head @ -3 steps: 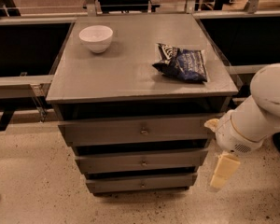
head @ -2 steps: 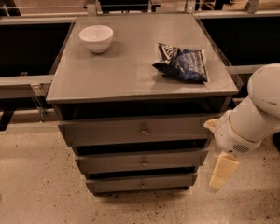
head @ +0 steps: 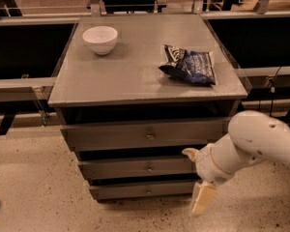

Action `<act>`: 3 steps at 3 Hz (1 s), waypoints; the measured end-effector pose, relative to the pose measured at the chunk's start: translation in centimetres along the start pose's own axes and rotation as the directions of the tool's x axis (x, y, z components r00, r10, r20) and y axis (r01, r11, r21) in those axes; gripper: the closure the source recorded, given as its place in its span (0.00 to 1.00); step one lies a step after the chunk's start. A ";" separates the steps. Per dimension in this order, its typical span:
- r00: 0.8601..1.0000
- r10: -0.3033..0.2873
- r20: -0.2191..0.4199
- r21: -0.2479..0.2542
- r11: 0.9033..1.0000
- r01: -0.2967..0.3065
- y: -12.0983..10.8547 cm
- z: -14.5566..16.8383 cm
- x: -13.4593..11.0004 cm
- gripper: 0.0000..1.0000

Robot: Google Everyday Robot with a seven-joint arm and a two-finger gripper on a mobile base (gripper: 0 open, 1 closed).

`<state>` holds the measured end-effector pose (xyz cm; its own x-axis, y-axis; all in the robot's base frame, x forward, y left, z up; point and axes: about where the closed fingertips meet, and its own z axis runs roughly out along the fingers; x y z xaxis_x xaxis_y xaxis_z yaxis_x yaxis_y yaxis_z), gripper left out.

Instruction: Open middle drawer

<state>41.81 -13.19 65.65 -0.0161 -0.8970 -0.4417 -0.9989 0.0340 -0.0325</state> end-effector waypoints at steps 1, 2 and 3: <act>0.997 -0.075 0.032 0.043 0.996 0.073 -0.3 3.1 -0.3 0.00; 0.997 -0.077 0.032 0.055 0.996 0.075 -0.6 3.1 -0.3 0.00; 0.993 -0.102 -0.054 0.087 0.990 0.107 -0.8 4.2 0.1 0.00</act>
Offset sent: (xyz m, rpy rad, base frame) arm 0.0035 0.0144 -0.0245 0.0308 -0.0664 0.0460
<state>42.75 -11.47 61.86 0.0838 -0.9182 -0.3872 -0.9872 -0.0236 -0.1576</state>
